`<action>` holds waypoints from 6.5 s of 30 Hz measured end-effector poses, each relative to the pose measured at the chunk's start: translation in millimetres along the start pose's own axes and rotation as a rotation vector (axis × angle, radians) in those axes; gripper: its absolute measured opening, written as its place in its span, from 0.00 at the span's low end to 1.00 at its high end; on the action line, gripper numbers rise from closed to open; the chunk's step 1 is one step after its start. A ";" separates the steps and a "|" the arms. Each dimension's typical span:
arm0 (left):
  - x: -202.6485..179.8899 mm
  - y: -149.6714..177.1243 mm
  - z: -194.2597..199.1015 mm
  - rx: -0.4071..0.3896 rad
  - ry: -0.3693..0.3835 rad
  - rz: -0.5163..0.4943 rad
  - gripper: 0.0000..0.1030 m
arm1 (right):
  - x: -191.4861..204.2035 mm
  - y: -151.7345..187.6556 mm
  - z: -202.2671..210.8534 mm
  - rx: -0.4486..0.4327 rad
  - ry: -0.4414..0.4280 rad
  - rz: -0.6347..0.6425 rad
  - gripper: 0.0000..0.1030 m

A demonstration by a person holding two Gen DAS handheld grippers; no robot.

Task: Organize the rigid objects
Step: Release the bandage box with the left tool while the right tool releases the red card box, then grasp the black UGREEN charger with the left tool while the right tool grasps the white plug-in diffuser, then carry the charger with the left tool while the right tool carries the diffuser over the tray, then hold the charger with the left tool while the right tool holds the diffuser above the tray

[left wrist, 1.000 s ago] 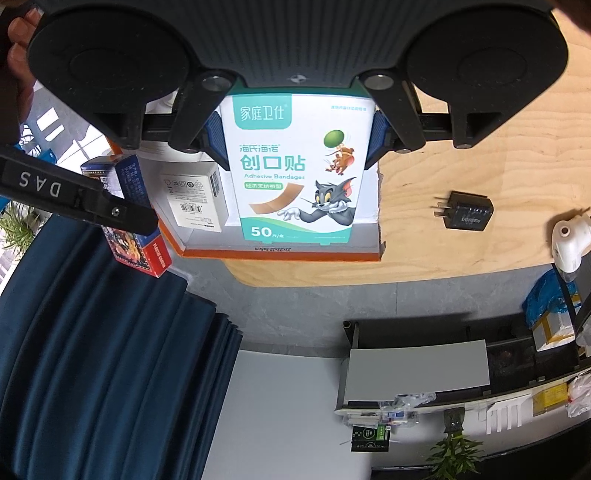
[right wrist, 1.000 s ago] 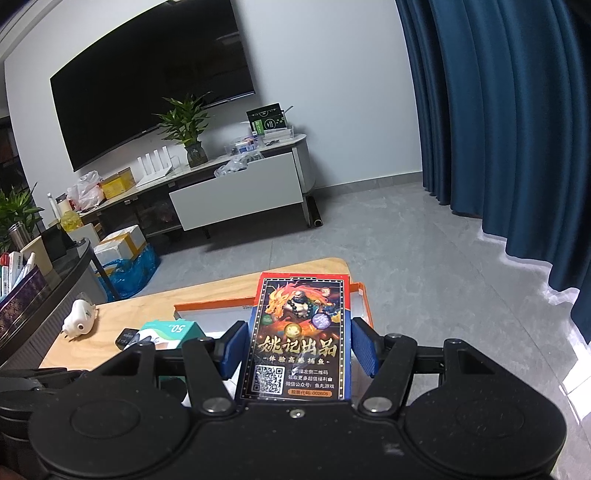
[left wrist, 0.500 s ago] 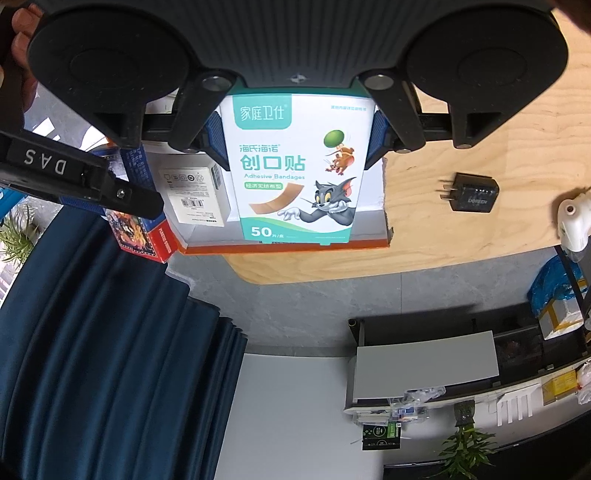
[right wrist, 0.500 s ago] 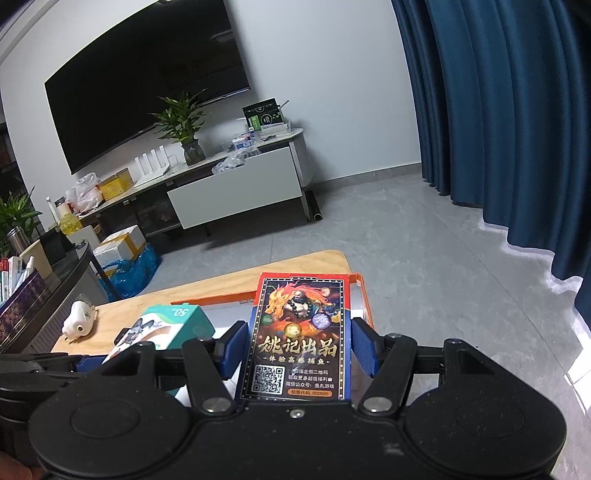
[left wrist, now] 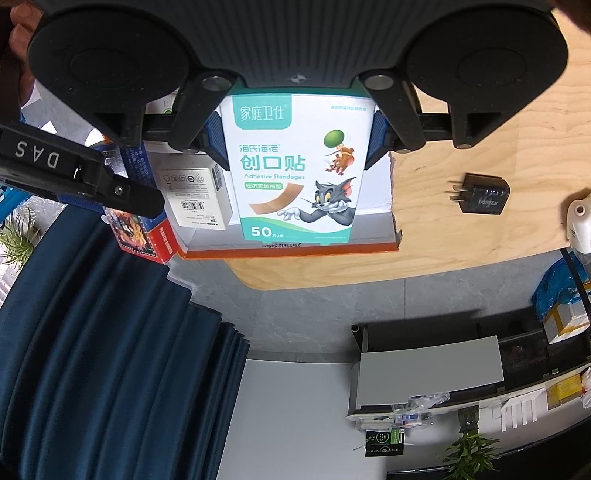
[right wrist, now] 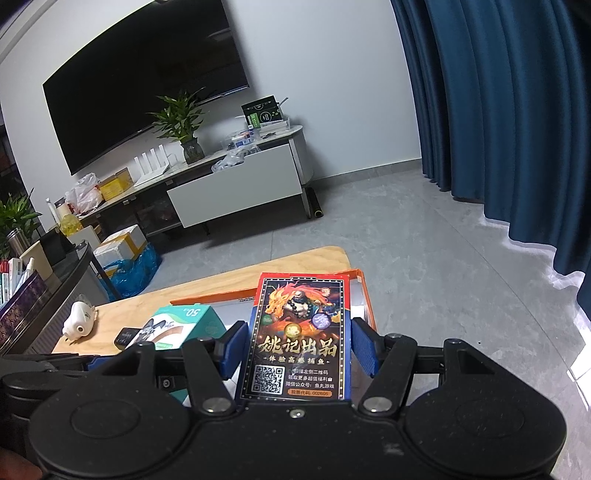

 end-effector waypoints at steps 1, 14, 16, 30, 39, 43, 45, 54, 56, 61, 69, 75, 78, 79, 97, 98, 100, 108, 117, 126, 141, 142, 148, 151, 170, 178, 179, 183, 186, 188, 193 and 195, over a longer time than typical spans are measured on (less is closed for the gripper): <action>-0.4 -0.2 -0.1 -0.001 0.001 0.000 0.70 | 0.2 0.0 0.0 -0.001 0.001 0.000 0.71; -2.2 -1.1 -1.8 -0.005 0.000 0.003 0.70 | 0.7 -0.4 -1.8 -0.001 0.004 0.004 0.71; -2.3 -1.1 -2.1 -0.005 -0.001 0.002 0.70 | 0.7 -0.4 -1.9 -0.001 0.004 0.004 0.71; -7.0 -6.5 -6.9 -0.005 0.008 0.012 0.70 | -3.5 -0.3 -6.2 0.005 0.014 0.009 0.71; -0.2 -6.5 -6.3 -0.007 0.080 0.053 0.85 | -11.8 -5.5 -0.6 -0.059 0.010 0.007 0.76; 27.6 -4.4 6.0 -0.045 0.062 0.089 0.91 | -13.6 -6.2 1.9 -0.083 -0.008 0.012 0.76; 49.0 -1.7 10.8 -0.068 0.024 0.102 0.94 | -13.4 -6.8 5.0 -0.095 -0.010 0.017 0.76; 132.5 6.0 -20.4 -0.067 -0.150 0.109 0.96 | 28.4 -5.9 16.5 -0.099 -0.057 0.043 0.77; 137.2 1.6 -34.1 -0.073 -0.159 0.085 0.96 | 36.1 -1.3 18.2 -0.094 -0.080 0.030 0.77; 141.5 -3.0 -67.0 -0.043 -0.131 0.057 0.96 | 49.8 7.1 18.3 -0.064 -0.089 0.030 0.77; 125.9 -7.4 -94.8 -0.074 -0.134 -0.005 0.81 | 57.6 7.6 17.4 -0.058 -0.072 0.033 0.77; 133.5 -1.0 -83.2 -0.103 -0.134 0.021 0.59 | 70.3 3.6 11.5 -0.071 -0.082 0.043 0.77; 139.2 11.4 -67.3 -0.097 -0.118 0.031 0.59 | 87.2 0.8 1.9 -0.056 -0.114 0.070 0.77; 144.0 16.3 -58.9 -0.096 -0.112 0.041 0.59 | 95.1 0.8 -2.4 -0.044 -0.131 0.083 0.77; 268.8 64.8 34.6 -0.125 -0.189 0.271 0.59 | 294.5 31.3 -227.2 0.340 -0.409 0.124 0.96; 270.9 62.7 34.6 -0.134 -0.181 0.281 0.59 | 298.0 31.4 -239.9 0.352 -0.387 0.109 0.96; 273.0 61.2 34.3 -0.149 -0.173 0.295 0.59 | 307.4 26.8 -264.8 0.363 -0.357 0.094 0.96; 274.8 58.3 30.2 -0.179 -0.113 0.352 0.59 | 328.9 31.7 -349.2 0.484 -0.247 0.180 0.96; 273.4 55.6 30.9 -0.212 -0.117 0.353 0.59 | 315.2 44.3 -349.7 0.457 -0.176 0.227 0.48; 252.2 57.8 43.1 -0.209 -0.074 0.325 0.59 | 274.9 28.4 -176.0 0.276 -0.199 0.231 0.47; 88.0 8.3 106.3 -0.257 0.159 0.113 0.59 | 158.8 4.2 56.9 -0.009 0.132 0.214 0.47; 78.8 5.0 107.0 -0.261 0.158 0.100 0.59 | 151.7 5.1 63.3 -0.016 0.156 0.221 0.47; 52.6 -3.5 90.9 -0.218 0.152 0.075 0.59 | 115.4 13.5 77.2 -0.021 0.182 0.174 0.47; 49.7 0.5 84.5 -0.201 0.116 0.049 0.59 | 106.7 17.1 77.7 -0.016 0.188 0.180 0.47; 31.0 7.3 83.7 -0.154 0.060 0.010 0.59 | 85.4 20.1 81.1 -0.031 0.155 0.147 0.47; 31.7 6.9 84.9 -0.152 0.058 0.008 0.59 | 91.0 22.1 81.6 -0.032 0.155 0.155 0.47; 31.9 6.5 85.2 -0.153 0.058 0.009 0.59 | 91.6 22.9 81.8 -0.032 0.156 0.158 0.47; 33.0 8.7 84.3 -0.153 0.054 0.008 0.59 | 94.1 26.0 82.7 -0.032 0.147 0.155 0.47; 33.5 9.7 85.3 -0.154 0.055 0.011 0.59 | 95.8 26.6 82.3 -0.024 0.148 0.160 0.47; 34.2 10.3 85.7 -0.153 0.059 0.014 0.59 | 98.1 27.1 82.3 -0.018 0.147 0.162 0.47; 38.0 12.2 84.1 -0.150 0.061 0.021 0.59 | 99.5 26.2 81.1 0.003 0.153 0.173 0.47; 38.9 12.3 83.9 -0.148 0.063 0.024 0.59 | 100.1 25.1 79.2 0.012 0.153 0.176 0.47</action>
Point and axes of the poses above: each gripper's, at about its wrist camera, not at the fingertips, and z roughly against the way its jaws point, x to its left, y to its underside, the point moved 8 cm from there along -z, roughly the way its jaws point, and after that the axes turned 15 degrees about -y, right-handed, at the moved point
